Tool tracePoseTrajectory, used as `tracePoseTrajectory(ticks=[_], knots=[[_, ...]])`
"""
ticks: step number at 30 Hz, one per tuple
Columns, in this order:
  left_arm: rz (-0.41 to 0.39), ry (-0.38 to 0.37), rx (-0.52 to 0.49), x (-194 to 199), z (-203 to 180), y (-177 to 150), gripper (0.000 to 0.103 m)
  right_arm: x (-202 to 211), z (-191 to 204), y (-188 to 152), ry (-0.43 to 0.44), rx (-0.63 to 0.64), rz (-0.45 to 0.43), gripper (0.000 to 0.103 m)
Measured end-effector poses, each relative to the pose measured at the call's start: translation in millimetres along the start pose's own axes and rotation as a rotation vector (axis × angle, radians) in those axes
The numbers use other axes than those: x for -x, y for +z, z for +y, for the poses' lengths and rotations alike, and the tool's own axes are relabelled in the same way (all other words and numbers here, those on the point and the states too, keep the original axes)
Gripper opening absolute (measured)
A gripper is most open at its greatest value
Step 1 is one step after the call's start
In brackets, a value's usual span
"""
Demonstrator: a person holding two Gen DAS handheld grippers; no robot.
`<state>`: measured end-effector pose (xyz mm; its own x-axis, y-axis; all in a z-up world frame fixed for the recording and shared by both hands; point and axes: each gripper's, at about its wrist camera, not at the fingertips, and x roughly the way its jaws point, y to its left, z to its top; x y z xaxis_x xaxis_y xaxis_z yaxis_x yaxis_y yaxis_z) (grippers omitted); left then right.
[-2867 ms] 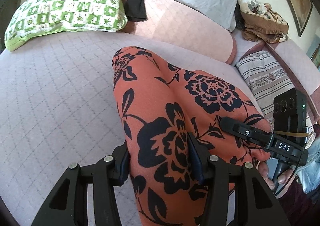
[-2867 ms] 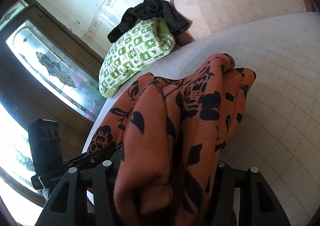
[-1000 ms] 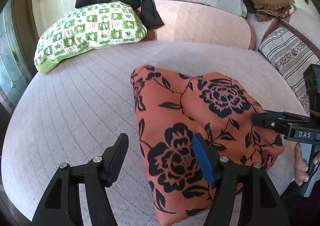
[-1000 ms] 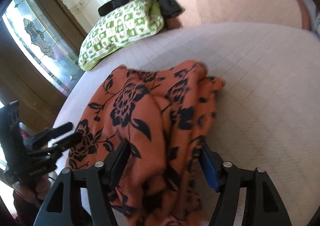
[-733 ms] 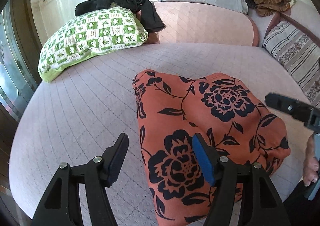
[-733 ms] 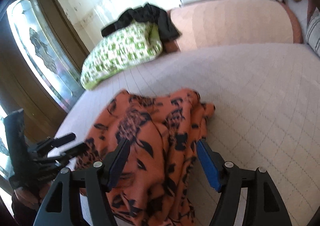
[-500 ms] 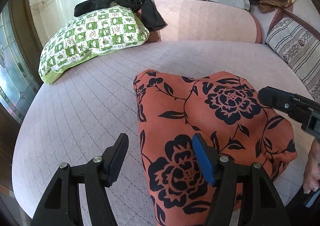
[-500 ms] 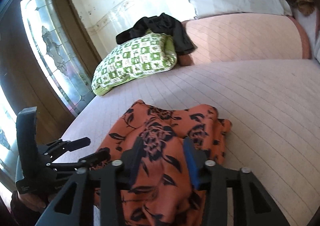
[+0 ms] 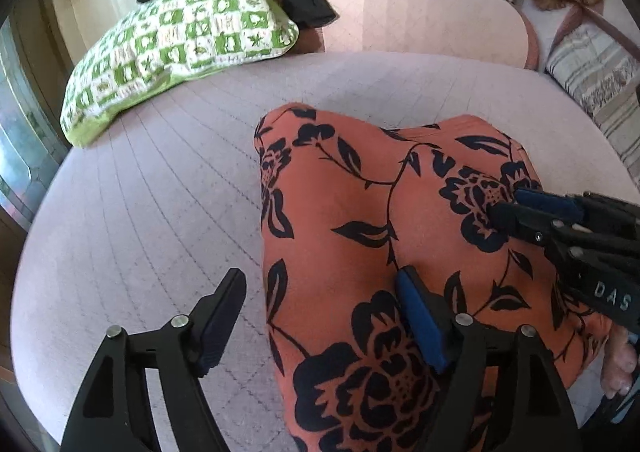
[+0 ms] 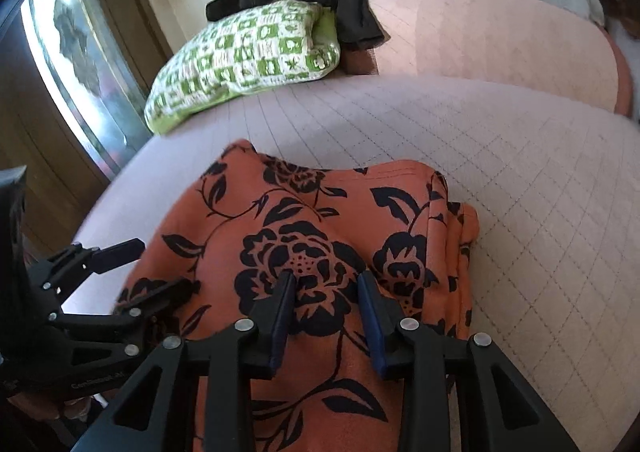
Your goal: Fold small clothes
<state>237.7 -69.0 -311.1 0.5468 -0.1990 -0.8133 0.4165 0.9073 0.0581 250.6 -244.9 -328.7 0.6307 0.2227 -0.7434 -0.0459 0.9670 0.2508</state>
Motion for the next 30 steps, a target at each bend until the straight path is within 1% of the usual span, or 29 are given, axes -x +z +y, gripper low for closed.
tracePoseTrajectory(ticks=[2, 6, 8, 10, 12, 13, 15, 16, 18, 20, 21, 23, 26, 30], knots=[[0.000, -0.013, 0.032, 0, 4, -1, 0.083, 1, 0, -1, -0.004, 0.004, -0.004, 0.036], [-0.011, -0.009, 0.090, 14, 7, -7, 0.083, 18, -8, -3, 0.040, -0.061, -0.040, 0.036], [-0.022, 0.003, 0.084, 26, 4, -10, 0.083, 40, -10, -9, 0.051, -0.068, -0.084, 0.036], [-0.041, 0.025, 0.066, 41, 1, -20, 0.083, 56, -7, -13, 0.057, -0.056, -0.099, 0.036], [-0.058, 0.040, 0.060, 49, 1, -27, 0.083, 67, -5, -23, 0.064, -0.050, -0.085, 0.036], [-0.054, 0.046, 0.059, 50, 1, -32, 0.083, 67, -4, -30, 0.072, -0.059, -0.060, 0.036], [-0.001, 0.049, 0.053, 40, -2, -42, 0.083, 60, 0, -41, 0.041, -0.054, -0.010, 0.035], [0.017, 0.048, 0.054, 34, -3, -45, 0.083, 51, 6, -47, -0.003, -0.022, 0.026, 0.035], [0.023, 0.055, 0.081, 30, -2, -45, 0.084, 44, 15, -51, -0.056, 0.027, 0.034, 0.035], [0.030, 0.054, 0.088, 42, -1, -39, 0.084, 48, 21, -50, -0.088, 0.044, 0.027, 0.035], [0.020, 0.061, 0.081, 50, -1, -37, 0.084, 55, 21, -50, -0.087, 0.028, 0.017, 0.036], [-0.030, 0.095, 0.059, 70, -4, -35, 0.084, 70, 21, -52, -0.086, 0.004, -0.007, 0.036], [-0.109, 0.159, 0.038, 108, -7, -31, 0.084, 102, 27, -57, -0.134, 0.017, -0.074, 0.036], [-0.189, 0.195, 0.052, 153, -9, -24, 0.085, 147, 39, -53, -0.187, 0.052, -0.157, 0.036]])
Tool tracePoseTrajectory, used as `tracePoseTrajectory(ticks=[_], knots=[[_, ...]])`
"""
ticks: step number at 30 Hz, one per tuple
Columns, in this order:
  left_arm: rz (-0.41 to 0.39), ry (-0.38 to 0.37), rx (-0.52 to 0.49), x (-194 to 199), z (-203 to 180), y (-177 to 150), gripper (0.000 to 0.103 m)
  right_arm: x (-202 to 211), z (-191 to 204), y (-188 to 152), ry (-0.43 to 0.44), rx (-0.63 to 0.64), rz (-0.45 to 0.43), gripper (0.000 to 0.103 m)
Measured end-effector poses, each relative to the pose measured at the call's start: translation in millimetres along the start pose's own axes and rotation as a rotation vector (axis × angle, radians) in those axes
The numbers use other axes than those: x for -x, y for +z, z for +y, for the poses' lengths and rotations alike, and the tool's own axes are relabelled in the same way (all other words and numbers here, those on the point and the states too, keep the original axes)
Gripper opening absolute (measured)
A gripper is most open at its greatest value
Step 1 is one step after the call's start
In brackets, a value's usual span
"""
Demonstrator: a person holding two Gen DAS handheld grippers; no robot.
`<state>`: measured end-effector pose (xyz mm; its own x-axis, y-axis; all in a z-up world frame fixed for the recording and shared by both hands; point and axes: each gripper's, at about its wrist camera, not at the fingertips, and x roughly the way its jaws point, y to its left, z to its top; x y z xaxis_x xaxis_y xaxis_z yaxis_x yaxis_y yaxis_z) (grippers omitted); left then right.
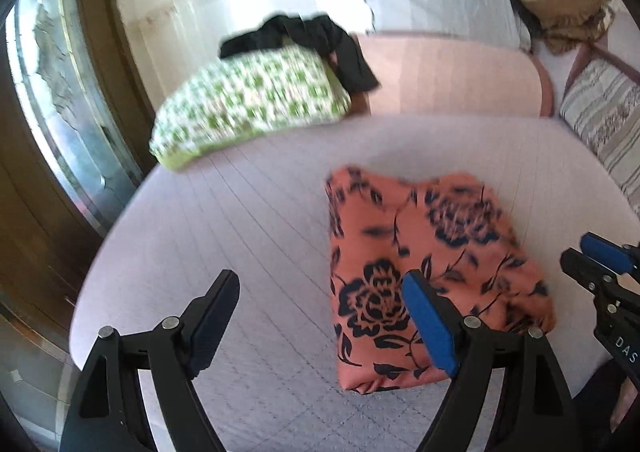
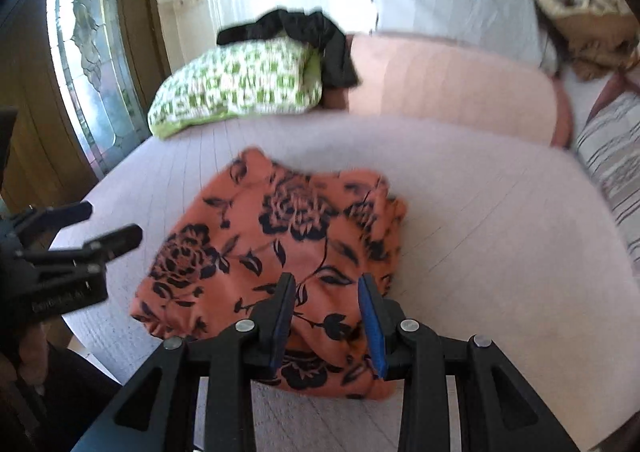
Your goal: Fold small clothes
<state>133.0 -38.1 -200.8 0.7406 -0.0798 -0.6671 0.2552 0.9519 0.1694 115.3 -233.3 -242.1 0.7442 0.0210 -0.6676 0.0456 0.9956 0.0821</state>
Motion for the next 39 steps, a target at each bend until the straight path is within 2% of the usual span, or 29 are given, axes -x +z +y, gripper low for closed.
tracePoseTrajectory(ticks=[5, 6, 8, 11, 14, 17, 28, 39], knots=[[-0.085, 0.023, 0.010, 53, 5, 15, 0.087, 50, 2, 23, -0.059, -0.004, -0.056, 0.039], [-0.106, 0.028, 0.014, 64, 7, 18, 0.089, 62, 3, 28, -0.076, -0.006, -0.073, 0.051], [-0.141, 0.035, 0.023, 83, 10, 21, 0.092, 83, 6, 35, -0.103, -0.013, -0.109, 0.066], [-0.180, 0.046, 0.033, 106, 15, 27, 0.093, 109, 10, 43, -0.116, -0.014, -0.136, 0.066], [-0.240, 0.101, 0.043, 134, 17, 27, 0.102, 131, 14, 49, -0.117, -0.028, -0.158, 0.066], [-0.285, 0.098, 0.045, 156, 19, 27, 0.103, 146, 15, 53, -0.115, -0.044, -0.172, 0.066], [-0.322, 0.084, 0.069, 202, 21, 30, 0.103, 184, 21, 53, -0.156, -0.089, -0.164, 0.066], [-0.352, 0.089, 0.111, 233, 31, 27, 0.103, 224, 30, 52, -0.179, -0.095, -0.229, 0.066]])
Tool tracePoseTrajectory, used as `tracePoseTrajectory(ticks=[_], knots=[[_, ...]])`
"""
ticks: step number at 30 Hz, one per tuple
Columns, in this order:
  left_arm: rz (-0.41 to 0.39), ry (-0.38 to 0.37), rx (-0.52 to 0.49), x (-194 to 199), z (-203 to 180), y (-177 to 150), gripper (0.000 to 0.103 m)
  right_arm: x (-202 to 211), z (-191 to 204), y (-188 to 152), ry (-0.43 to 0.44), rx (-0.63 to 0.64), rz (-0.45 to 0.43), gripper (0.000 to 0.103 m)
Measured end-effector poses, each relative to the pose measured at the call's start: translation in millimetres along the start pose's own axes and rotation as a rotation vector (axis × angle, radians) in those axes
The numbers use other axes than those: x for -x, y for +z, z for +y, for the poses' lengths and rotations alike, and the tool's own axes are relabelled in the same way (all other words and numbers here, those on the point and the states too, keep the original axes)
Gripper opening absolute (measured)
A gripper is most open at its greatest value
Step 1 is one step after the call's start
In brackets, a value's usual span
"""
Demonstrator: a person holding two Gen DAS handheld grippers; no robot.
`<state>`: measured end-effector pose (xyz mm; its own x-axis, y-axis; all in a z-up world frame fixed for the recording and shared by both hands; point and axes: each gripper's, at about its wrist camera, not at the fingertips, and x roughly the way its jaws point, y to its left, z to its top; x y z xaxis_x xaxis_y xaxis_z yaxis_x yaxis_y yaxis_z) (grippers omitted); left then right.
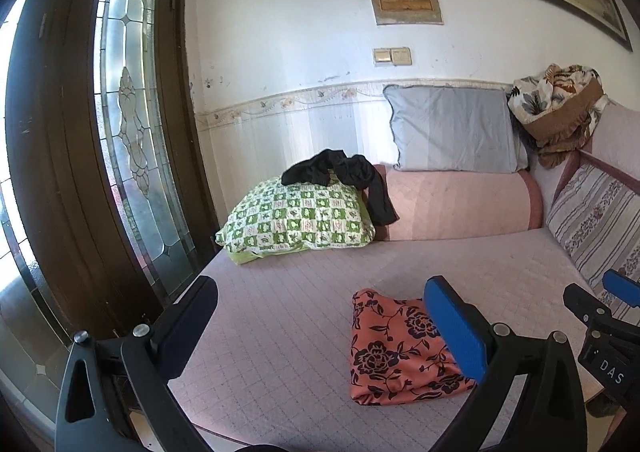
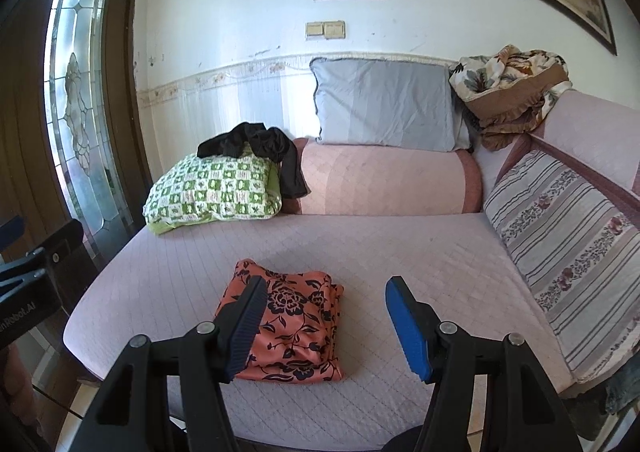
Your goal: Fold small clothes
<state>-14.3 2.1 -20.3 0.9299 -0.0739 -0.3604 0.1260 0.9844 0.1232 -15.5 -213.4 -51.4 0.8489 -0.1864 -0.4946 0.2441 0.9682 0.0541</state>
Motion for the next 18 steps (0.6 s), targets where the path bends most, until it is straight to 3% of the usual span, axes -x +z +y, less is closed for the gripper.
tracePoseTrajectory(ticks=[18], knots=[[-0.084, 0.000, 0.023, 41, 17, 9, 0.103, 34, 23, 4, -0.017, 0.047, -0.039, 0.068]])
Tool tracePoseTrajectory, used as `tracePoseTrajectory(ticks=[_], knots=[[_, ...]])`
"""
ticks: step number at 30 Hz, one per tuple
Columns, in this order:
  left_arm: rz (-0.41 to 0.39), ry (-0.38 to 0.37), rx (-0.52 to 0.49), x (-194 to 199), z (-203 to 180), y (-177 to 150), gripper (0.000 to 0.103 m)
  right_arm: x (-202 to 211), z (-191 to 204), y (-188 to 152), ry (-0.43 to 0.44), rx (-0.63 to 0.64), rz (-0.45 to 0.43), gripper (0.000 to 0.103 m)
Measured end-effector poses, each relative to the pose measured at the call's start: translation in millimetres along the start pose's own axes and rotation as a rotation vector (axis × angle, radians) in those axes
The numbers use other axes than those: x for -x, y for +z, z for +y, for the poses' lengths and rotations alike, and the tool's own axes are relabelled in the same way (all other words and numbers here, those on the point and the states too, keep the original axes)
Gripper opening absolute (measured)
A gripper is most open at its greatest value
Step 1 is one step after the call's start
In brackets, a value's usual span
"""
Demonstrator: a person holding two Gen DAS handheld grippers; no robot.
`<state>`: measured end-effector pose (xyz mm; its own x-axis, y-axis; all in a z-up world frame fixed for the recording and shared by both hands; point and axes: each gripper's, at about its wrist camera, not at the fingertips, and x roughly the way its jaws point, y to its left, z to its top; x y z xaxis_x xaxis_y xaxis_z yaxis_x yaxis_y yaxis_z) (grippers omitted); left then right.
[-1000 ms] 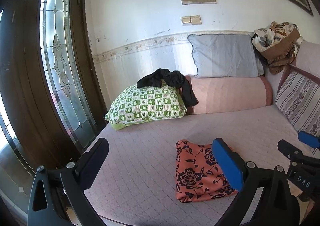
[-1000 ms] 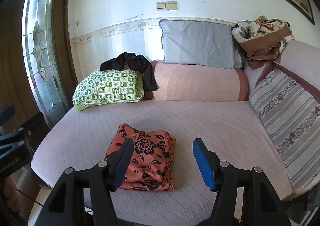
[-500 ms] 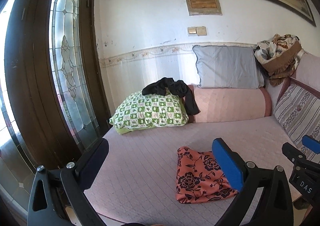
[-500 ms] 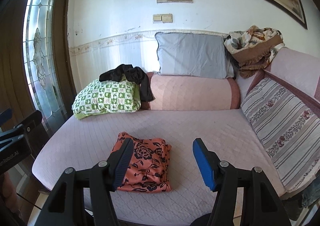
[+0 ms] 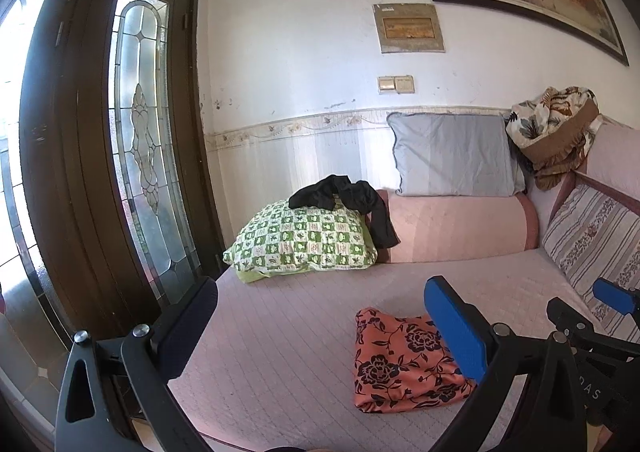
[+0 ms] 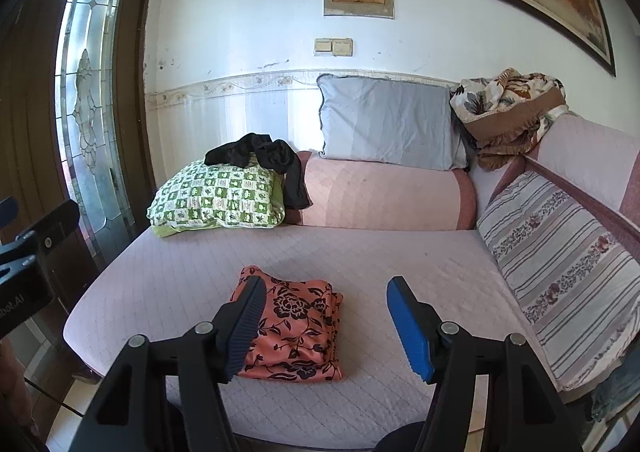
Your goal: Fold small clothes
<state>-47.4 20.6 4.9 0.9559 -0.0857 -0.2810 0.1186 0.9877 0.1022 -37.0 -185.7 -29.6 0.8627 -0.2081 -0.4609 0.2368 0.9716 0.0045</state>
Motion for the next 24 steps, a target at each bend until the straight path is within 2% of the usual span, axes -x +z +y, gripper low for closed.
tracePoseTrajectory(ticks=[16, 24], knots=[[-0.012, 0.025, 0.002, -7, 3, 9, 0.103, -11, 9, 13, 0.017, -0.004, -0.007, 0.071], [-0.002, 0.024, 0.011, -24, 1, 17, 0.103, -22, 14, 22, 0.013, 0.009, -0.022, 0.071]])
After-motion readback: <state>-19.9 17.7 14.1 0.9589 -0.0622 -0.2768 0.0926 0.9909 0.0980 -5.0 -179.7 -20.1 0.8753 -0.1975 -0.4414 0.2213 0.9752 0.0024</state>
